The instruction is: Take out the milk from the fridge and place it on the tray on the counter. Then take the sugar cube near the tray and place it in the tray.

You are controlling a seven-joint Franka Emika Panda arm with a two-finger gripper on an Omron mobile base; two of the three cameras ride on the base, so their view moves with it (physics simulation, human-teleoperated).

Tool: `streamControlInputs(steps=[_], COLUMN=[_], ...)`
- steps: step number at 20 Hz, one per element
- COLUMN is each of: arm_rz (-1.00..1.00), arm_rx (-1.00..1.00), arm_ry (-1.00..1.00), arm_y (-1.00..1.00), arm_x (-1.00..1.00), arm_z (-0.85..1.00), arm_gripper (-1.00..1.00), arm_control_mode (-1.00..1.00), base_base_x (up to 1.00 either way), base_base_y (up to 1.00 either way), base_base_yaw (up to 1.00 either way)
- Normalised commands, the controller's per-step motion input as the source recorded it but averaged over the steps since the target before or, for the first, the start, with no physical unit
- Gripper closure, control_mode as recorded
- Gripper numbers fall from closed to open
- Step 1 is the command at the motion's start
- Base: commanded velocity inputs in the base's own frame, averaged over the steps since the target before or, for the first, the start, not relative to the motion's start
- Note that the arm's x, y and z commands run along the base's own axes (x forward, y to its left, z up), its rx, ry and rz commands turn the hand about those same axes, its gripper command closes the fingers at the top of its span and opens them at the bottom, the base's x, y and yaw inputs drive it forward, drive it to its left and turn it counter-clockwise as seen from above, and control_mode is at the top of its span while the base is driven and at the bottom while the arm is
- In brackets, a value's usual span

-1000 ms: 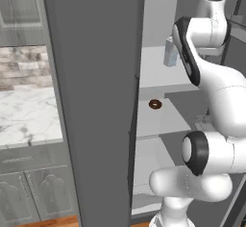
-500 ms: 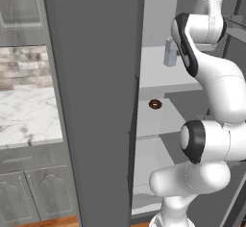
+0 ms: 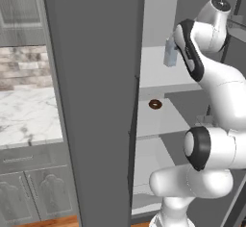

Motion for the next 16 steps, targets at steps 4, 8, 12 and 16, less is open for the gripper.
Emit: streamControlInputs(steps=[4, 8, 12, 16], arm_rz=[0.01, -0.03, -0.15, -0.19], arm_rx=[-0.03, -0.03, -0.07, -0.01], arm_ry=[-0.28, -0.01, 0.0, 0.0], arm_y=[0.0, 0.0, 0.21, 0.13], arm_x=[0.15, 0.21, 0.14, 0.17], arm_z=[-0.09, 0.0, 0.0, 0.0], arm_gripper=[-1.0, -1.0, -1.0, -1.0], arm_control_mode=[-1.0, -1.0, -1.0, -1.0], base_base_x=[0.0, 0.0, 0.0, 0.0], base_base_y=[0.0, 0.0, 0.0, 0.0], base_base_yaw=[0.0, 0.0, 0.0, 0.0])
